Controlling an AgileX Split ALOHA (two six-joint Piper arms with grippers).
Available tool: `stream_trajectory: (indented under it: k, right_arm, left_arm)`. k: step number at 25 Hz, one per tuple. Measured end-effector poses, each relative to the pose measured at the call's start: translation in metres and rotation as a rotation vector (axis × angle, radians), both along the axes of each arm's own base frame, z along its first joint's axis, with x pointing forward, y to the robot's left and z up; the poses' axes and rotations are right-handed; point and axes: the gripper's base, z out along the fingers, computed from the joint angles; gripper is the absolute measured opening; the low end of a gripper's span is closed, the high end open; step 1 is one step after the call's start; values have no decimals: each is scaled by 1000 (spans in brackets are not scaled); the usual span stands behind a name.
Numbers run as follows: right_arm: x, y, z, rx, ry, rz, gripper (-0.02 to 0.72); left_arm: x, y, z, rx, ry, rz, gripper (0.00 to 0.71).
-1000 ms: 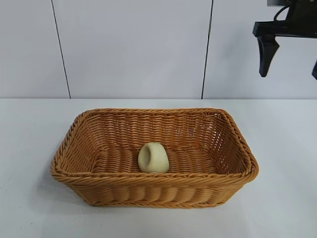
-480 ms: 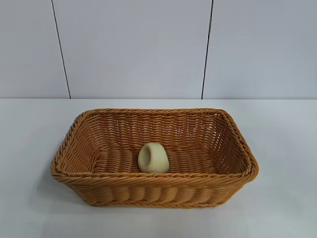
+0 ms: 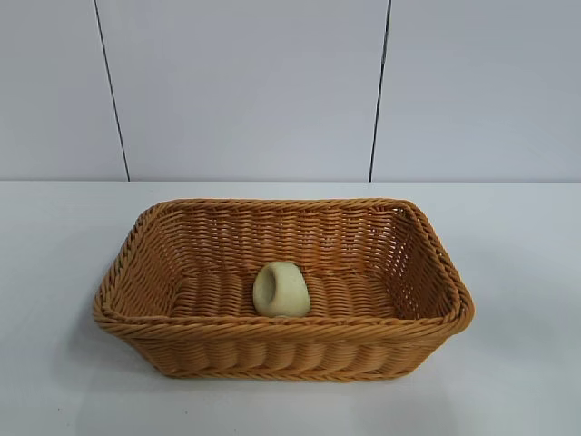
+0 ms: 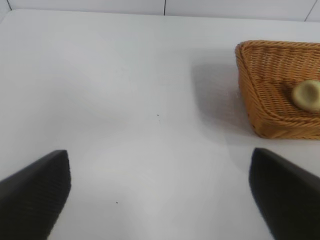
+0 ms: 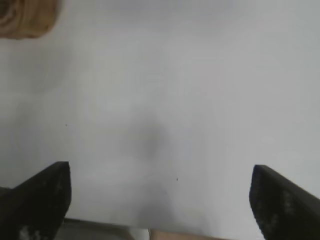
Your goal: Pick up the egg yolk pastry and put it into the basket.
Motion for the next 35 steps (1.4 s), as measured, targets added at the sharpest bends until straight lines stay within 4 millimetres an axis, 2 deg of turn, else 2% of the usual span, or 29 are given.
stream_trajectory:
  k: [5, 12, 20, 35]
  right_arm:
    - [-26, -2, 12, 17, -181, 0, 695]
    - [-52, -4, 18, 30, -351, -1, 695]
    - [-78, -5, 19, 13, -520, -115, 695]
    - [-80, -5, 19, 18, -530, -110, 695]
  left_arm:
    - [0, 0, 0, 0, 0, 0, 695]
    - [0, 0, 0, 0, 0, 0, 695]
    - [0, 0, 0, 0, 0, 0, 695]
    - [0, 0, 0, 0, 0, 0, 695]
